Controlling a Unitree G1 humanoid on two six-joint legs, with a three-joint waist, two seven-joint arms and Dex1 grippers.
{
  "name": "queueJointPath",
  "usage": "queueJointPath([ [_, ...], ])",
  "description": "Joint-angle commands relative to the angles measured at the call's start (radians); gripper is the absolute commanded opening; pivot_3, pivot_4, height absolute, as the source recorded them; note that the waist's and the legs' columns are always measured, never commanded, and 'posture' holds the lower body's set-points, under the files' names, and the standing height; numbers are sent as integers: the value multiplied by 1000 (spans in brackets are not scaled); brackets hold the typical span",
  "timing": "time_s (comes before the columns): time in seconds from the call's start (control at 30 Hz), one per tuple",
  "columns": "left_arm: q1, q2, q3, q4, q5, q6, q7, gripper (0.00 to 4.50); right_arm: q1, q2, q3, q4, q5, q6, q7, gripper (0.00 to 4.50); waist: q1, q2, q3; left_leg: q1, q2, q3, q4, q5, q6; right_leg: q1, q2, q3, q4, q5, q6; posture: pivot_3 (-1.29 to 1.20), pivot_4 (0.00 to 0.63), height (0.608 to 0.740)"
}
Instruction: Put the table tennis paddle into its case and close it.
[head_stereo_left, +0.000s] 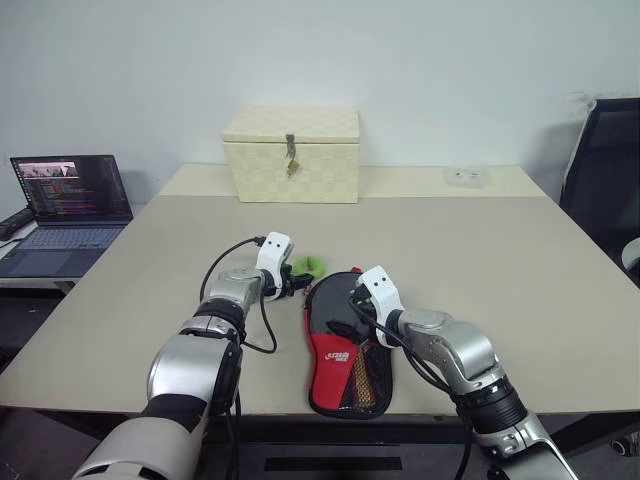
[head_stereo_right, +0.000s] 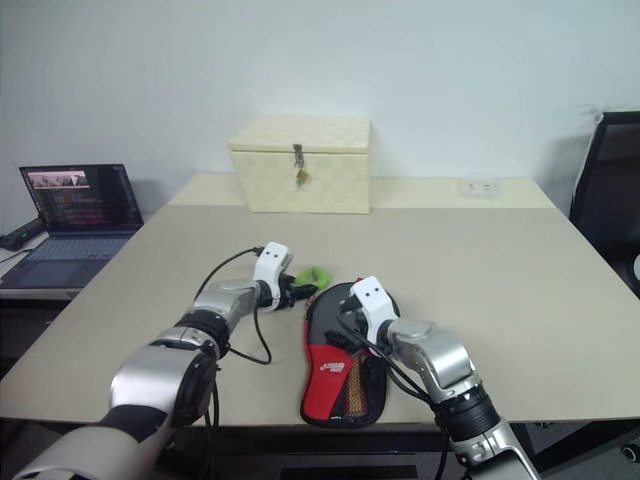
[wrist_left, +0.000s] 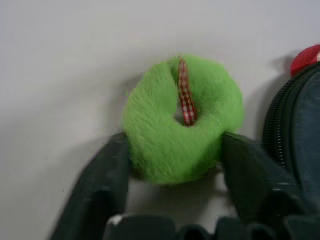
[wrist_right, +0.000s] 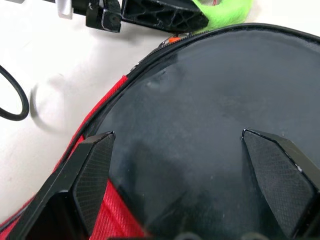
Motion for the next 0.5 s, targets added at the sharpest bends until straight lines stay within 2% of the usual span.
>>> queueJointPath([
  [0.03,-31,-5,19,-3,12,-13,21,1369,2,1,-19,-54,4,16,-8,4500,0,0,0,0,0,0,0,0,0,0,0,0,0,0,0,0,150,740],
  [0.17,-29,-15,30,-4,13,-12,24,45,-1,-2,-21,-57,0,12,-11,4500,0,0,0,1,0,0,0,0,0,0,0,0,2,0,0,0,150,740],
  [0.27,-26,-16,28,-4,21,-17,27,14,-17,-2,-20,-34,-13,-18,-15,4500,0,0,0,1,0,0,1,0,0,0,0,0,2,0,0,0,150,740],
  [0.5,-47,-29,5,-3,67,-48,77,14,1,-33,68,95,-96,-101,14,4500,-1,-1,0,2,0,1,1,0,0,0,0,1,4,0,0,0,150,740],
])
